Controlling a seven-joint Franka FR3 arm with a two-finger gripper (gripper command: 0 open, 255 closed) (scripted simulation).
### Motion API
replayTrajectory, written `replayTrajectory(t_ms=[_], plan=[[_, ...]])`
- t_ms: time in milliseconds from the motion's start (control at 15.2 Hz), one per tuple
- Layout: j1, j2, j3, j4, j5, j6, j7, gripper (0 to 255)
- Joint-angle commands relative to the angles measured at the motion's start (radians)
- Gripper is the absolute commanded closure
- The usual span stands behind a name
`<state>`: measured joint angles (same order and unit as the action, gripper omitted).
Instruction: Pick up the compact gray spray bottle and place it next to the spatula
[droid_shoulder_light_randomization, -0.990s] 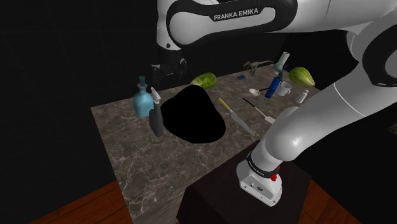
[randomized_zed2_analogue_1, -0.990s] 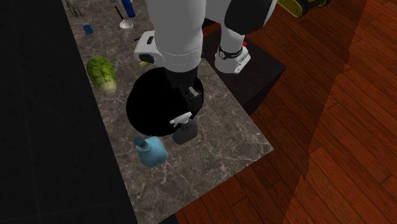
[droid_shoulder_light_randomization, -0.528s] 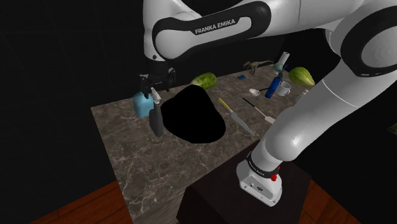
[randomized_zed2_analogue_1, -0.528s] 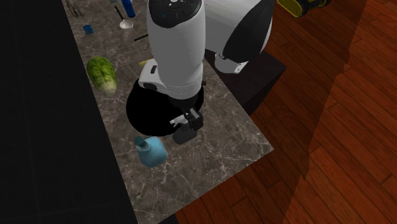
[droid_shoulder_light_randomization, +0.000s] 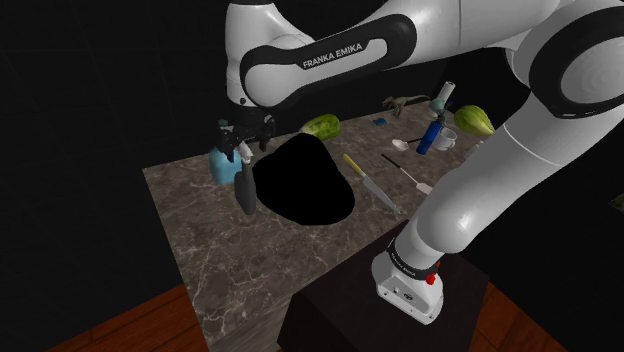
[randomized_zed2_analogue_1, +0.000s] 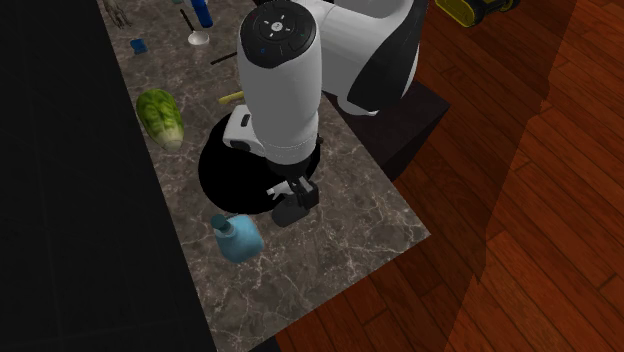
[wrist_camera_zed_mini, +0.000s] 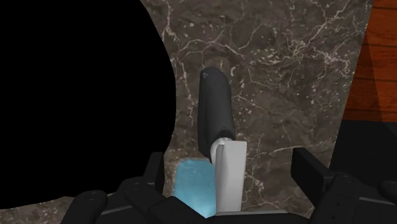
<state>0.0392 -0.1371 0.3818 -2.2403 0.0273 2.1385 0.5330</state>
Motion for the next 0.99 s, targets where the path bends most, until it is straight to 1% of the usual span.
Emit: replayTrajectory(t_ms=[0,132,198,792,924], plan=[[0.0,0.0,0.0,0.0,0.0,0.001,0.0,0],[0.0,0.0,0.0,0.0,0.0,0.0,0.0,0],[0.0,0.0,0.0,0.0,0.0,0.0,0.0,255],[0.0,0.0,0.0,0.0,0.0,0.001,0.0,255],[0.0,-0.011,-0.002,0.016,0.004,-0.027,-0.004,255]])
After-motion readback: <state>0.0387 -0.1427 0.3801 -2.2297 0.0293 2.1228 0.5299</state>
